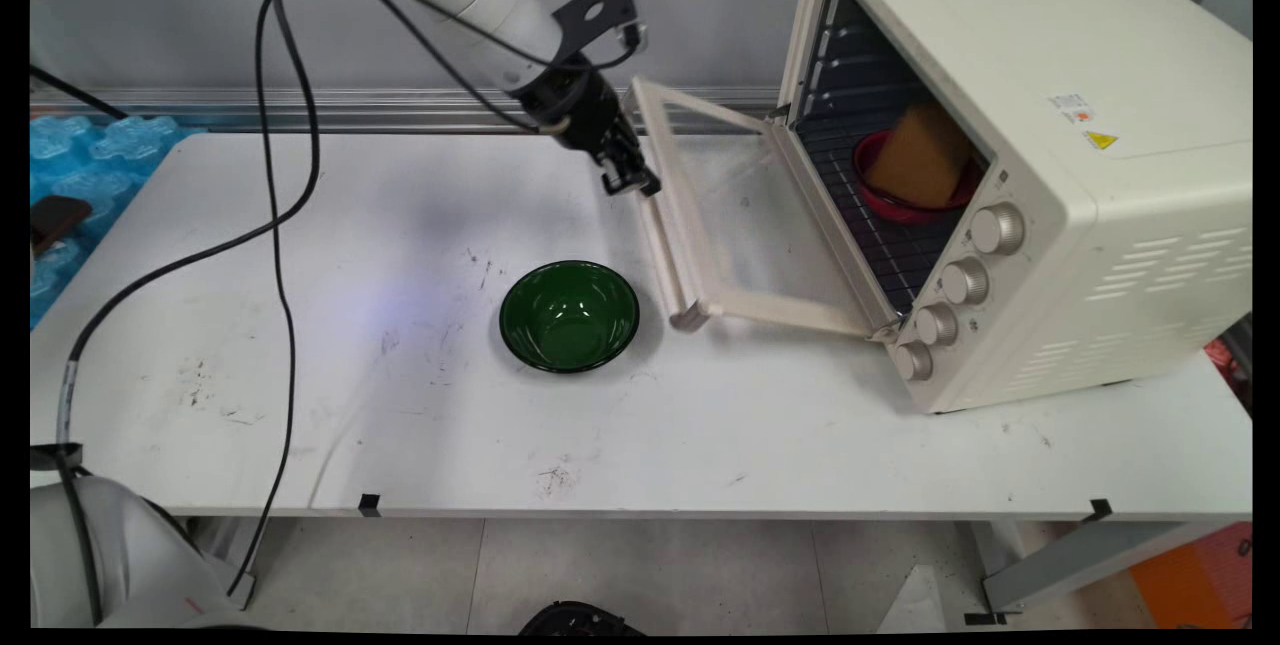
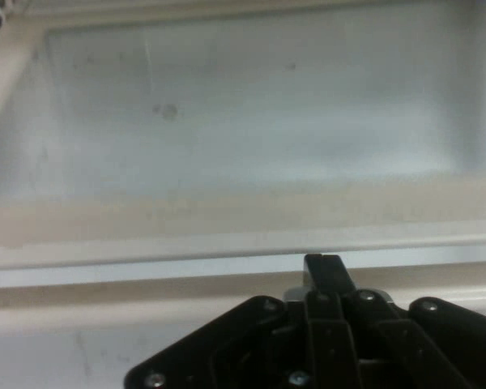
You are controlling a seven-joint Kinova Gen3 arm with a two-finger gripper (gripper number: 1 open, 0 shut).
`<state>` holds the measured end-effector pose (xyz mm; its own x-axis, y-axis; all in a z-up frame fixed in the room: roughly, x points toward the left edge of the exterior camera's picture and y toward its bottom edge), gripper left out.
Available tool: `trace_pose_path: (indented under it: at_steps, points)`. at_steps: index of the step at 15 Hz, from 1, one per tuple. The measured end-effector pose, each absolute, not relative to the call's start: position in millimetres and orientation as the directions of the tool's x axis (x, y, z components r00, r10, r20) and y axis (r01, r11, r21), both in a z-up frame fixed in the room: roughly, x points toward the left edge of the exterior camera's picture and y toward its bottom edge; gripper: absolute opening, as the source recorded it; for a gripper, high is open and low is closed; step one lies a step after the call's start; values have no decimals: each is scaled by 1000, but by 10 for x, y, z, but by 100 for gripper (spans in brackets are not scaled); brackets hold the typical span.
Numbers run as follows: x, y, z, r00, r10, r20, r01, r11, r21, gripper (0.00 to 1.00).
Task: Open the oven
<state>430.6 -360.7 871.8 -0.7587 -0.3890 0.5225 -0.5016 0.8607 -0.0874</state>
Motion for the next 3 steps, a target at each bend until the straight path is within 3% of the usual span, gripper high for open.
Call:
trace_pose_path:
  at_steps: [3]
  points:
    - [4429,-3517,8633,-771,-392,502,-500,860,-98,0]
